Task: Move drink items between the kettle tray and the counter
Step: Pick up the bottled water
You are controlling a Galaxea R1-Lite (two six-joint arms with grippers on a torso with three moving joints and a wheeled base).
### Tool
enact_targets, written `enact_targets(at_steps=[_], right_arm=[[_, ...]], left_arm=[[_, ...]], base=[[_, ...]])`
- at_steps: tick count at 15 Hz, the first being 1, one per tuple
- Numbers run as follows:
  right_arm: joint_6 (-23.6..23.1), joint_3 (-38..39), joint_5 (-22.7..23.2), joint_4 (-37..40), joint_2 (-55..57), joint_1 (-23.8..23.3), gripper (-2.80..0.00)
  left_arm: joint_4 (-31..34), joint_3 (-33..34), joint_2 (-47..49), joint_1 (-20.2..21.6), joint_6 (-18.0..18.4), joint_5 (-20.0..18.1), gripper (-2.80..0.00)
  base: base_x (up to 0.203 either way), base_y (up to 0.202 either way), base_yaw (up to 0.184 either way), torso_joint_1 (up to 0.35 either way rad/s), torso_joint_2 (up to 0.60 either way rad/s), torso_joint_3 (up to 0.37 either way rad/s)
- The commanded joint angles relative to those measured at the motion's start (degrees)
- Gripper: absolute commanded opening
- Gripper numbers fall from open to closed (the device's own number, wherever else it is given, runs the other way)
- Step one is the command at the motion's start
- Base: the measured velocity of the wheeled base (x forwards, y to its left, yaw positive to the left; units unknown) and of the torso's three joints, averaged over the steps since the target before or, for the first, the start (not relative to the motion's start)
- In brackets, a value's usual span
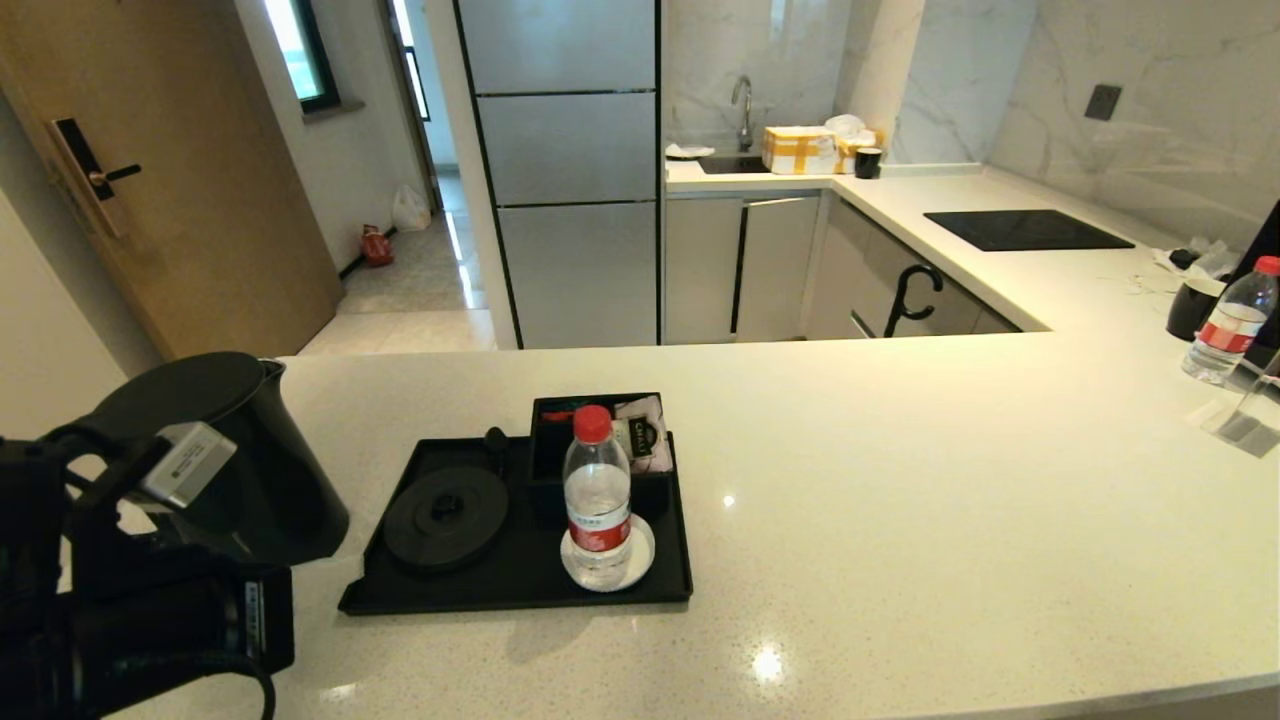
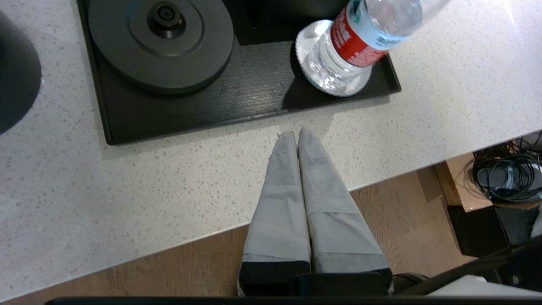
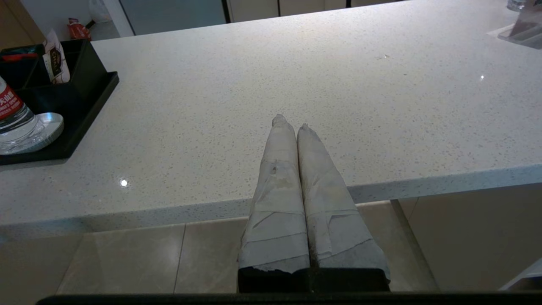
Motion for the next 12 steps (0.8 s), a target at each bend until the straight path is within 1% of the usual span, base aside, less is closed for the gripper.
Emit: enact_targets(at_steps=[1,4,7,8,9,12], right_arm=[[0.02,-0.01,-0.02,-0.04,0.06,0.00,-2.80],[0.02,0.00,-0.02,-0.04,0.06,0.00,-2.80],[0.02,0.00,-0.02,-0.04,0.06,0.00,-2.80],[0.02,0.00,-0.02,-0.04,0.06,0.00,-2.80],[0.02,0.00,-0.02,-0.04,0.06,0.00,-2.80],[0.02,0.00,-0.02,-0.04,0.06,0.00,-2.80]], left_arm=[[-0.12,0.59,-0.95,-0.05,-0.01,-0.20,-2.80],[-0.22,0.24,0.65,-0.81,0.27,-0.34,-2.80],[-0.94,-0.39,3.72,-2.52,0.29,-0.21,-2.80],[-1.68,-0.76,6.25,-3.10,0.15,-0.10,-2.80],[-3.02,-1.23,8.47,-3.80,-0.10,-0.02,0.00],[-8.63,-1.99,13.64,-4.56,-0.06,-0.11,0.00]], base=[[0.000,0.000,0.000,0.000,0.00,0.000],[0.000,0.000,0.000,0.000,0.00,0.000],[0.000,0.000,0.000,0.000,0.00,0.000],[0.000,0.000,0.000,0.000,0.00,0.000],[0.000,0.000,0.000,0.000,0.00,0.000],[0.000,0.000,0.000,0.000,0.00,0.000]])
